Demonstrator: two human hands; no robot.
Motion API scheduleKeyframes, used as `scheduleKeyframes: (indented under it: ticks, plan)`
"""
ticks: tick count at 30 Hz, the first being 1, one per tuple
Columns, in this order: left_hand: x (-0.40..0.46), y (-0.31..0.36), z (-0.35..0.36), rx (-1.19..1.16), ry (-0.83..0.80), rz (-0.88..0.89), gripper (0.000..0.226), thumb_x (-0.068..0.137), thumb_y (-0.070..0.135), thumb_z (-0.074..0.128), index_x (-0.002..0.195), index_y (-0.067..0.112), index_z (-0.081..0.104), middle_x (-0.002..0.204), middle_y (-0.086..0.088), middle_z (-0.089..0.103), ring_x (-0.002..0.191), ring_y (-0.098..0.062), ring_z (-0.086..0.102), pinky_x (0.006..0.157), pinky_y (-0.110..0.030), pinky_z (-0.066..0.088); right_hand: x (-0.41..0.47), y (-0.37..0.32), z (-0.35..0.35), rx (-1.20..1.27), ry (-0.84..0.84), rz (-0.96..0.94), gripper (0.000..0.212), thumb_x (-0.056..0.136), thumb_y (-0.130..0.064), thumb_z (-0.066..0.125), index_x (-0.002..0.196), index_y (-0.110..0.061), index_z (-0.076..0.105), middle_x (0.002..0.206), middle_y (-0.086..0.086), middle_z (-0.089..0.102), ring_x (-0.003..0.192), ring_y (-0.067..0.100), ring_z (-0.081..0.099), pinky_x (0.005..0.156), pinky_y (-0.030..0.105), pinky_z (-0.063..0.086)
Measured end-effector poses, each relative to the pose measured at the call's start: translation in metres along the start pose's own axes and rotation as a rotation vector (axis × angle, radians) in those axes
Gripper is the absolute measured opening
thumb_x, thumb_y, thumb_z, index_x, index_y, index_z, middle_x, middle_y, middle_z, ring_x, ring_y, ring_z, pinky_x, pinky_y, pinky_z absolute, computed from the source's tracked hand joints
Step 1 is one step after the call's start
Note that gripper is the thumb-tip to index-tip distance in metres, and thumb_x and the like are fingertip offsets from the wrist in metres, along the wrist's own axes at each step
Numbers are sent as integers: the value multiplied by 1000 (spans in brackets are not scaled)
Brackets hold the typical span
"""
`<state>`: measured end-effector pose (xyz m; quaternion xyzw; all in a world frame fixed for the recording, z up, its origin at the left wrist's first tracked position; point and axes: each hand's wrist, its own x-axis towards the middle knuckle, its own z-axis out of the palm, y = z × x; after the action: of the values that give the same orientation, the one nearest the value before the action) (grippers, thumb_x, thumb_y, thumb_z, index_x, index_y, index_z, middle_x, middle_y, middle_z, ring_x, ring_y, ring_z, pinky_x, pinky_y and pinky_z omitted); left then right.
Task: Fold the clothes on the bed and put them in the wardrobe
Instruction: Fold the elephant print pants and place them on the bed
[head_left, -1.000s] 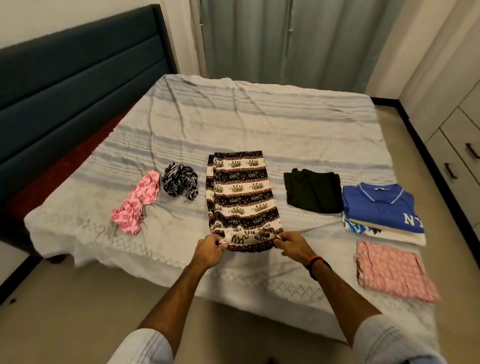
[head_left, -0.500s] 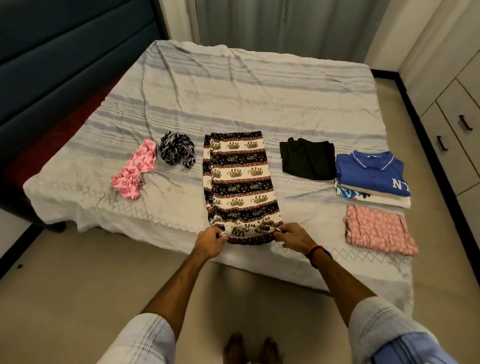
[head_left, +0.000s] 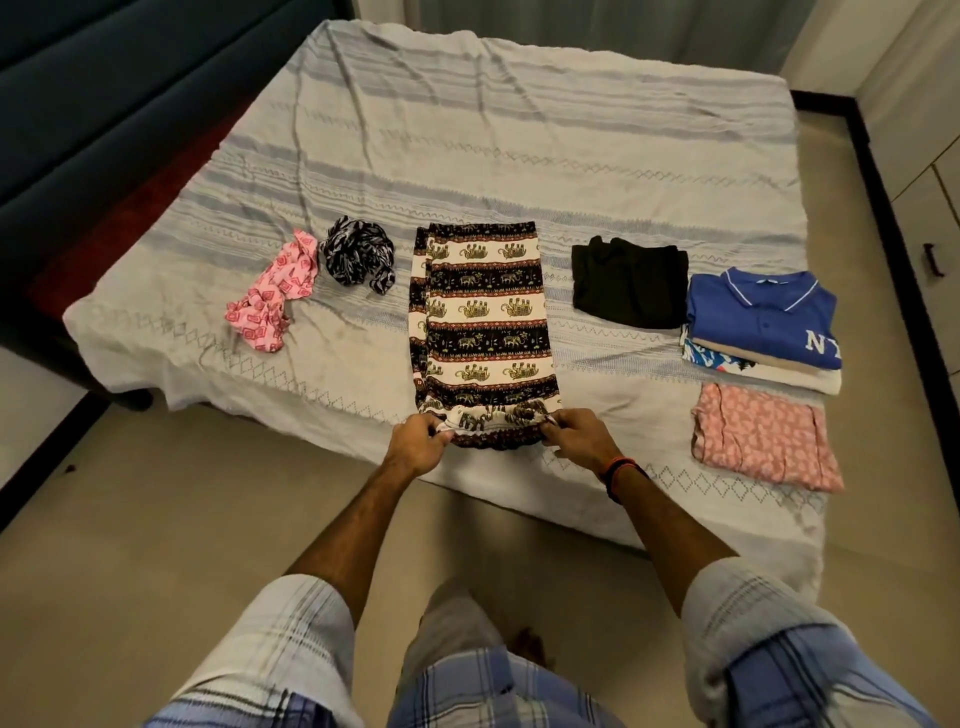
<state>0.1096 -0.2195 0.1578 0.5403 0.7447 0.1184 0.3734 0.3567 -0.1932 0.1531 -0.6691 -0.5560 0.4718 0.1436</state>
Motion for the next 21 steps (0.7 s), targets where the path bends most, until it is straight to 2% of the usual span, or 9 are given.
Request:
scheduleKeyframes:
  ticks: [3, 5, 7, 9, 11, 12, 16, 19, 21]
  plan:
    - [15, 2, 1, -50, 0, -27, 18, 94, 26, 63, 93, 9, 67, 88, -6, 69, 86, -25, 64, 76, -28, 47, 12, -6, -4, -7, 9, -20, 19, 96, -18, 60, 98, -4, 71, 101, 16, 72, 97, 32, 68, 87, 51, 56]
    - [34, 5, -1, -108, 8, -39, 14, 93, 26, 64, 91, 13, 67, 91, -8, 72, 88, -28, 69, 82, -39, 57, 28, -14, -7, 12, 22, -15, 19, 96, -18, 59, 103, -6, 72, 103, 14, 72, 97, 29, 67, 89, 48, 56]
    - [53, 8, -2, -150, 28, -44, 12, 94, 25, 64, 91, 14, 68, 93, -10, 73, 88, -28, 70, 82, -44, 59, 45, -20, -8, 21, 35, -1, 19, 97, -19, 59, 104, -7, 72, 102, 10, 72, 97, 27, 67, 90, 43, 55]
    - [75, 16, -6, -163, 40, -61, 14, 95, 24, 63, 96, 10, 68, 88, -8, 72, 75, -20, 71, 74, -33, 60, 67, -27, -10, 38, 49, 15, 17, 97, -19, 59, 101, -8, 72, 100, 8, 72, 97, 26, 67, 90, 41, 55]
    - [97, 22, -8, -196, 21, -92, 15, 96, 23, 61, 98, 10, 66, 82, -5, 70, 55, -6, 66, 55, -18, 55, 89, -34, -11, 66, 59, 43, 13, 96, -18, 59, 94, -12, 70, 97, 9, 73, 94, 27, 69, 89, 44, 56]
    - [116, 24, -9, -221, 16, -104, 15, 97, 23, 61, 99, 9, 65, 82, -4, 69, 51, -3, 64, 50, -14, 51, 108, -36, -11, 79, 64, 55, 12, 96, -18, 60, 90, -15, 69, 95, 10, 73, 92, 27, 70, 88, 46, 57]
    - [166, 31, -19, -245, -20, -127, 15, 98, 22, 58, 101, 9, 64, 85, -5, 70, 47, 1, 62, 46, -16, 50, 158, -54, -15, 84, 77, 106, 10, 95, -20, 61, 89, -19, 70, 93, 9, 75, 83, 23, 73, 78, 44, 61]
    - [205, 40, -31, -282, -57, -148, 14, 98, 21, 57, 104, 10, 63, 85, 1, 68, 56, -4, 68, 58, -28, 58, 192, -74, -21, 70, 87, 137, 10, 96, -21, 61, 89, -20, 68, 92, 8, 75, 82, 21, 73, 76, 40, 61]
    - [233, 46, -36, -296, -66, -161, 14, 98, 22, 58, 102, 9, 62, 93, -3, 70, 62, -9, 70, 59, -26, 59, 218, -84, -25, 63, 90, 165, 12, 96, -22, 61, 85, -22, 67, 89, 7, 75, 81, 20, 73, 78, 42, 61]
